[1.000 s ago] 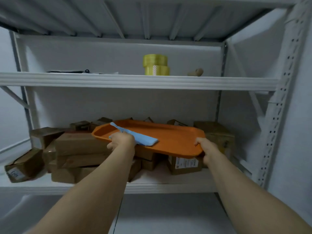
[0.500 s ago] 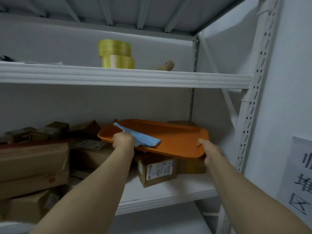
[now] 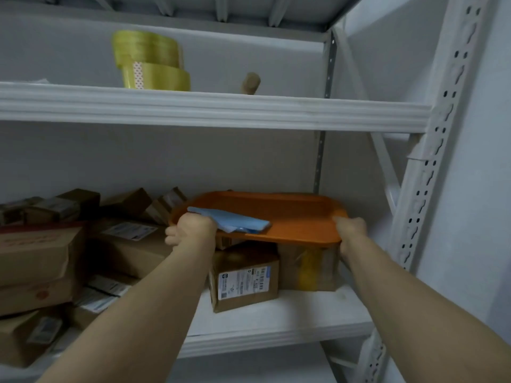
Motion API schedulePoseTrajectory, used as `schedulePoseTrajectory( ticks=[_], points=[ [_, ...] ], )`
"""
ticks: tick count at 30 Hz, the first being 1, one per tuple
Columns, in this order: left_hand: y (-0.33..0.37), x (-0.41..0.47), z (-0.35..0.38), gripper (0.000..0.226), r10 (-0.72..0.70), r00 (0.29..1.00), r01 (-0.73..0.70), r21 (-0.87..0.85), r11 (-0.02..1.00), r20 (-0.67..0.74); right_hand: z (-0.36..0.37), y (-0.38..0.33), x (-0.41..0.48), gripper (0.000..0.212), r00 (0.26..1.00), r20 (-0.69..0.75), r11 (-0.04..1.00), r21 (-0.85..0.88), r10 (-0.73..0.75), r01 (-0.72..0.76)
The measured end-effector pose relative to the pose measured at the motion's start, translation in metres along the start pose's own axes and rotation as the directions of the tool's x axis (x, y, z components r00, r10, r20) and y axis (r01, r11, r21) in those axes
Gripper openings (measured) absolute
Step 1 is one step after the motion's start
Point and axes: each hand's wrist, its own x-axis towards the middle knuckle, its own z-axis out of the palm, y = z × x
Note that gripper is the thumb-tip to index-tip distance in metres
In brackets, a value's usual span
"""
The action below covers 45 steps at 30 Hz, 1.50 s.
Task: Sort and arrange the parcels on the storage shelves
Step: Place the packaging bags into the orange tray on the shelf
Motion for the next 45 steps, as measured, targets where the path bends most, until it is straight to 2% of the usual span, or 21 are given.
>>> schedulePoseTrajectory(
  ticks=[1,2,3,5,6,8,9,11,13,15,17,19,21,23,27,31,33,36,40,45],
  points=[
    [0.0,0.002,0.001,0.045,0.039,0.998,-0.037,0.027,0.999,-0.057,0.002,0.001,0.006,0.033,0.999,-0.018,0.991,-0.13,-0.047,0.044],
    [0.001,0.0,-0.002,0.041,0.08,0.995,-0.083,-0.039,0.996,-0.062,0.003,-0.002,0.004,0.038,0.996,-0.038,0.952,-0.3,-0.077,0.062],
    [0.005,0.002,0.0,0.035,0.12,0.993,-0.12,-0.157,0.98,-0.012,0.005,-0.006,0.002,0.046,0.989,-0.055,0.88,-0.466,-0.136,0.095],
    [0.008,-0.005,0.0,0.019,0.188,0.974,-0.128,-0.372,0.919,0.13,0.009,-0.014,-0.008,0.053,0.948,-0.063,0.657,-0.735,-0.311,0.167],
    [0.012,-0.008,-0.002,0.011,0.175,0.963,-0.061,-0.468,0.881,0.204,0.015,-0.019,-0.016,0.05,0.908,-0.021,0.554,-0.798,-0.419,0.237],
    [0.018,-0.01,0.002,0.009,0.147,0.936,0.074,-0.588,0.806,0.319,0.03,-0.03,-0.027,0.038,0.822,0.156,0.473,-0.753,-0.548,0.458],
    [0.022,-0.011,0.003,0.008,0.167,0.925,0.08,-0.604,0.793,0.342,0.039,-0.036,-0.035,0.033,0.794,0.274,0.508,-0.645,-0.544,0.57],
    [0.029,-0.018,0.003,0.008,0.2,0.908,0.067,-0.597,0.799,0.369,0.055,-0.045,-0.053,0.04,0.754,0.498,0.646,-0.414,-0.43,0.642],
    [0.034,-0.02,0.004,0.013,0.222,0.892,0.062,-0.593,0.803,0.394,0.067,-0.049,-0.067,0.061,0.7,0.657,0.703,-0.358,-0.278,0.615],
    [0.037,-0.023,0.004,0.017,0.243,0.882,0.053,-0.596,0.801,0.405,0.076,-0.047,-0.071,0.062,0.671,0.703,0.683,-0.371,-0.236,0.629],
    [0.04,-0.022,0.005,0.018,0.255,0.872,0.052,-0.596,0.801,0.418,0.082,-0.046,-0.071,0.049,0.688,0.676,0.687,-0.368,-0.265,0.626],
    [0.041,-0.019,0.006,0.018,0.252,0.866,0.067,-0.601,0.796,0.431,0.084,-0.047,-0.07,0.044,0.727,0.627,0.748,-0.331,-0.282,0.576],
    [0.042,-0.017,0.006,0.018,0.245,0.86,0.089,-0.605,0.792,0.447,0.085,-0.049,-0.071,0.03,0.76,0.586,0.807,-0.283,-0.282,0.518],
    [0.042,-0.016,0.007,0.015,0.242,0.853,0.111,-0.614,0.781,0.462,0.086,-0.051,-0.071,0.019,0.771,0.573,0.809,-0.294,-0.276,0.509],
    [0.044,-0.018,0.008,0.005,0.24,0.813,0.153,-0.593,0.791,0.53,0.093,-0.048,-0.062,0.02,0.776,0.53,0.729,-0.371,-0.343,0.575],
    [0.048,-0.019,0.011,0.038,0.231,0.798,0.132,-0.535,0.835,0.557,0.097,-0.048,-0.058,0.017,0.78,0.502,0.73,-0.358,-0.374,0.581],
    [0.049,-0.019,0.013,0.04,0.214,0.82,0.123,-0.527,0.841,0.531,0.098,-0.047,-0.059,0.015,0.783,0.499,0.737,-0.355,-0.371,0.575],
    [0.051,-0.018,0.012,0.03,0.218,0.828,0.118,-0.54,0.833,0.517,0.099,-0.05,-0.058,0.022,0.803,0.498,0.781,-0.337,-0.326,0.526],
    [0.054,-0.015,0.007,0.02,0.219,0.804,0.213,-0.611,0.762,0.553,0.097,-0.052,-0.053,0.035,0.857,0.456,0.874,-0.282,-0.241,0.395],
    [0.058,-0.007,0.004,0.037,0.215,0.817,0.228,-0.643,0.731,0.535,0.092,-0.053,-0.038,0.025,0.916,0.334,0.865,-0.366,-0.222,0.343]
  ],
)
